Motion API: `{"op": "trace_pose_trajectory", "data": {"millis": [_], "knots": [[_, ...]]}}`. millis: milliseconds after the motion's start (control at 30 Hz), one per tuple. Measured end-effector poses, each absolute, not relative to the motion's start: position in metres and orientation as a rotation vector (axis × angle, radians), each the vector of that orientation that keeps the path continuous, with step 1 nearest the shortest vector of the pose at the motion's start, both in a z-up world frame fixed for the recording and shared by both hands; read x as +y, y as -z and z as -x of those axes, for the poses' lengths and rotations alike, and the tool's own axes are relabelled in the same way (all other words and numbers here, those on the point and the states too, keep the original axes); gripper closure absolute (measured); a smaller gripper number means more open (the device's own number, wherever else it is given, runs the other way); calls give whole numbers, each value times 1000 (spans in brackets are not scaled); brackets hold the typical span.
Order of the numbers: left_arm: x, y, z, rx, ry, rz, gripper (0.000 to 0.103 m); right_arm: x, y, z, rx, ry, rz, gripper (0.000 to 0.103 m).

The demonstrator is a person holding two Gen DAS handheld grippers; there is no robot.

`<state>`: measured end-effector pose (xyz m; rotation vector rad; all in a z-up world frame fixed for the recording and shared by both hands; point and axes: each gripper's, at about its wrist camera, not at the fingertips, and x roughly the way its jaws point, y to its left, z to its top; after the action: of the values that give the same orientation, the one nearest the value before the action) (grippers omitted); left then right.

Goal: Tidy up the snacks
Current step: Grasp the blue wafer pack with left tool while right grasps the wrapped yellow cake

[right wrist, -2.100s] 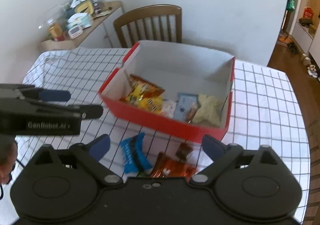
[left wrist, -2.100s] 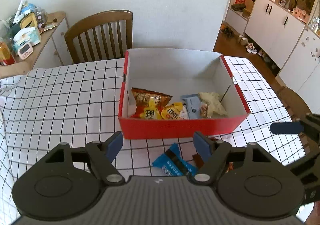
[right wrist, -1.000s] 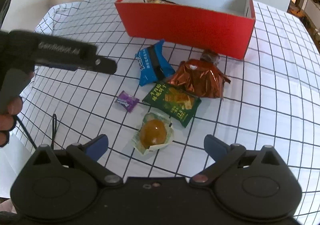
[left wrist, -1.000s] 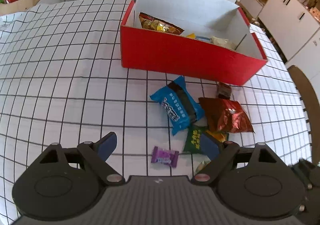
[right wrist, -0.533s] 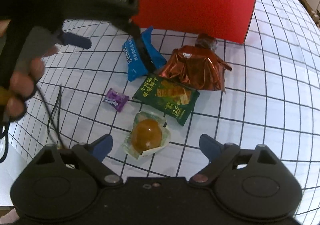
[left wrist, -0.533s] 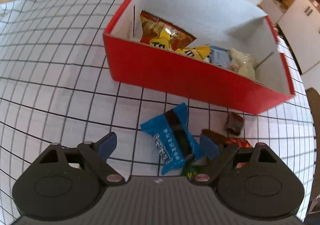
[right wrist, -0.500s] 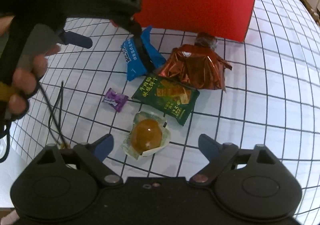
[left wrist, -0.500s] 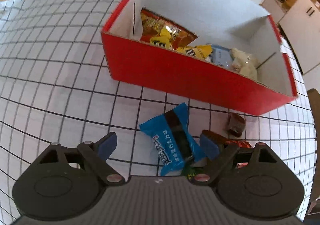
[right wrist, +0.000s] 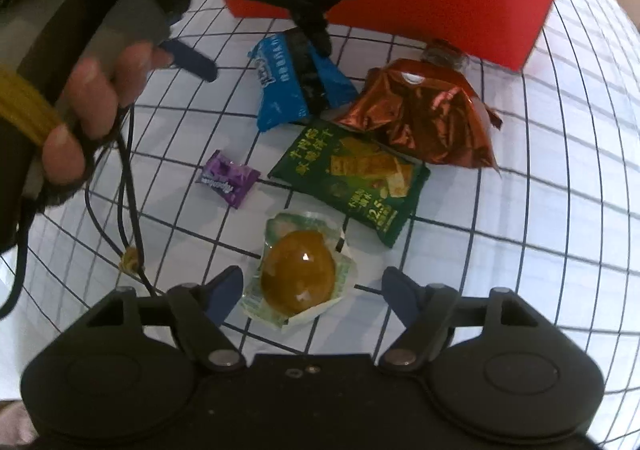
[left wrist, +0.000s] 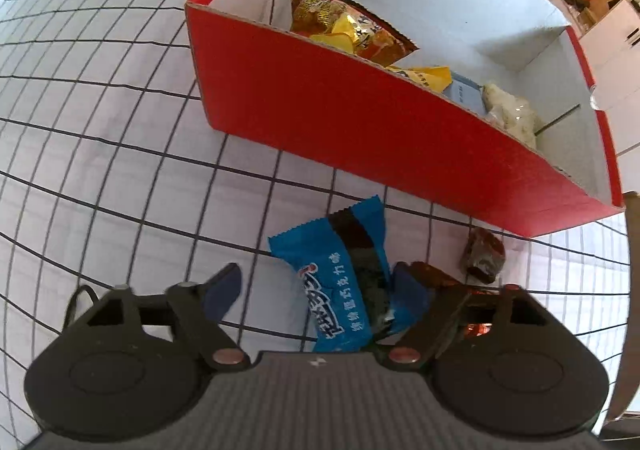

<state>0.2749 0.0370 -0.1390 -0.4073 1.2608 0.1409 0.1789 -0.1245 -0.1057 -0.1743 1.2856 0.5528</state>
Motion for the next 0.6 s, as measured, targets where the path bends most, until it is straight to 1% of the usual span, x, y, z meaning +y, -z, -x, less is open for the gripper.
{"op": "trace_pose_trajectory", "data": {"millis": [33,67,133,167,233,300,367,600], "knots": [[37,138,-275,1257,-134,419,36,-123,105,-177,1275,-551,192,36],[37,138,-274,1254,-127,432,43,-122,105,-176,1269,-550,208,38],[36,136,-273,1245,-109,447,51,-120,103,-173,1259,-558,224,52],[34,136,-273,1242,-107,443,57,-120,103,-172,1257,-557,228,55],[33,135,-272,1241,-109,431,59,-121,102,-171,1254,-558,224,68],[33,134,-270,1234,-106,436,63,-123,102,-170,1255,-556,207,69],[34,132,-267,1228,-124,428,66,-127,101,-171,1252,-556,193,69],[49,127,-248,1216,-120,443,67,-139,94,-167,1245,-554,158,70]]}}
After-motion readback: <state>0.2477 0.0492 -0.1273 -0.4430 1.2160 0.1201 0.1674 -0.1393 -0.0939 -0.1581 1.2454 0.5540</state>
